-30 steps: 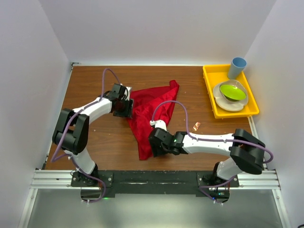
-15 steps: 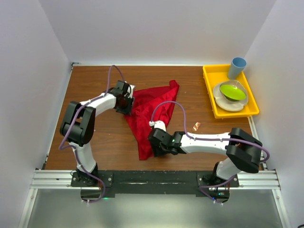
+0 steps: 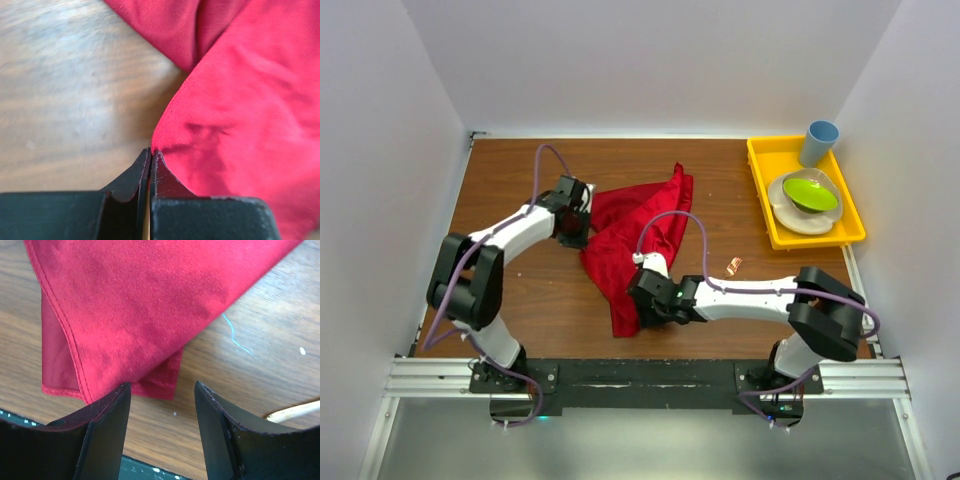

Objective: Fold the napkin, place the utensils inside, and roll it up
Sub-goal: Flatten the napkin out

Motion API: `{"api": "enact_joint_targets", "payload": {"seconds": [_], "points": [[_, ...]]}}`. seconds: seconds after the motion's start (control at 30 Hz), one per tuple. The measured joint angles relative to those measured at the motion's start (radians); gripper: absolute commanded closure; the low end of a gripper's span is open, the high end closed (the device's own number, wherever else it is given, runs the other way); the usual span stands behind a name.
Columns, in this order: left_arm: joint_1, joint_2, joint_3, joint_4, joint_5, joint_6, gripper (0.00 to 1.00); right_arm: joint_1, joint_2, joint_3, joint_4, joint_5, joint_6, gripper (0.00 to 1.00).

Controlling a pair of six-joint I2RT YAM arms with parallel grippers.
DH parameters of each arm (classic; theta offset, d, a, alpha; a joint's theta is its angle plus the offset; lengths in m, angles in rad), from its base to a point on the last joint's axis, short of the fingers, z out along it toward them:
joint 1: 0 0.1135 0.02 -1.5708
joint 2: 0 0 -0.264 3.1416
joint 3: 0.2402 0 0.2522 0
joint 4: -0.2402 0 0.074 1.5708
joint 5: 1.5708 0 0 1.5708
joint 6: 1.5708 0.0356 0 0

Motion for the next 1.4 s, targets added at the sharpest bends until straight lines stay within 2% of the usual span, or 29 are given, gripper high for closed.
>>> {"api": "enact_joint_targets", "payload": {"seconds": [0.23, 0.47, 0.5, 0.57, 0.73, 0.9, 1.07, 1.23, 1.27, 1.3, 1.37, 1.4], "points": [[-0.002, -0.190, -0.040, -0.018, -0.013, -0.090, 1.00, 0.016, 0.076, 0.035, -0.005, 0.042, 0.026, 0.50], [0.006, -0.336, -0.050, -0.050, -0.151, -0.169, 1.00, 0.024, 0.080, 0.028, -0.008, 0.076, 0.046, 0.71], [0.008, -0.361, -0.050, -0.055, -0.179, -0.181, 1.00, 0.024, 0.080, 0.027, -0.008, 0.079, 0.049, 0.76], [0.011, -0.407, -0.050, -0.065, -0.225, -0.203, 1.00, 0.024, 0.080, 0.024, -0.003, 0.085, 0.056, 0.81], [0.014, -0.523, -0.050, -0.093, -0.318, -0.263, 1.00, 0.034, 0.089, 0.020, 0.020, 0.106, 0.083, 1.00], [0.014, -0.573, -0.038, -0.135, -0.378, -0.312, 1.00, 0.050, 0.124, 0.058, 0.004, 0.149, 0.095, 1.00], [0.016, -0.642, -0.024, -0.227, -0.517, -0.415, 1.00, 0.028, 0.146, 0.103, -0.068, 0.193, 0.100, 1.00], [0.017, -0.753, -0.023, -0.319, -0.632, -0.515, 1.00, -0.156, 0.053, 0.066, -0.145, 0.223, 0.045, 1.00], [0.017, -0.774, -0.023, -0.333, -0.645, -0.531, 1.00, -0.181, 0.023, 0.066, -0.156, 0.227, 0.029, 0.94], [0.018, -0.792, -0.027, -0.337, -0.652, -0.542, 1.00, -0.192, -0.013, 0.066, -0.161, 0.224, 0.011, 0.67], [0.018, -0.821, -0.043, -0.332, -0.649, -0.550, 1.00, -0.185, -0.060, 0.068, -0.162, 0.193, -0.007, 0.51], [0.018, -0.833, -0.054, -0.332, -0.645, -0.552, 1.00, -0.180, -0.074, 0.070, -0.163, 0.171, -0.021, 0.36]]}}
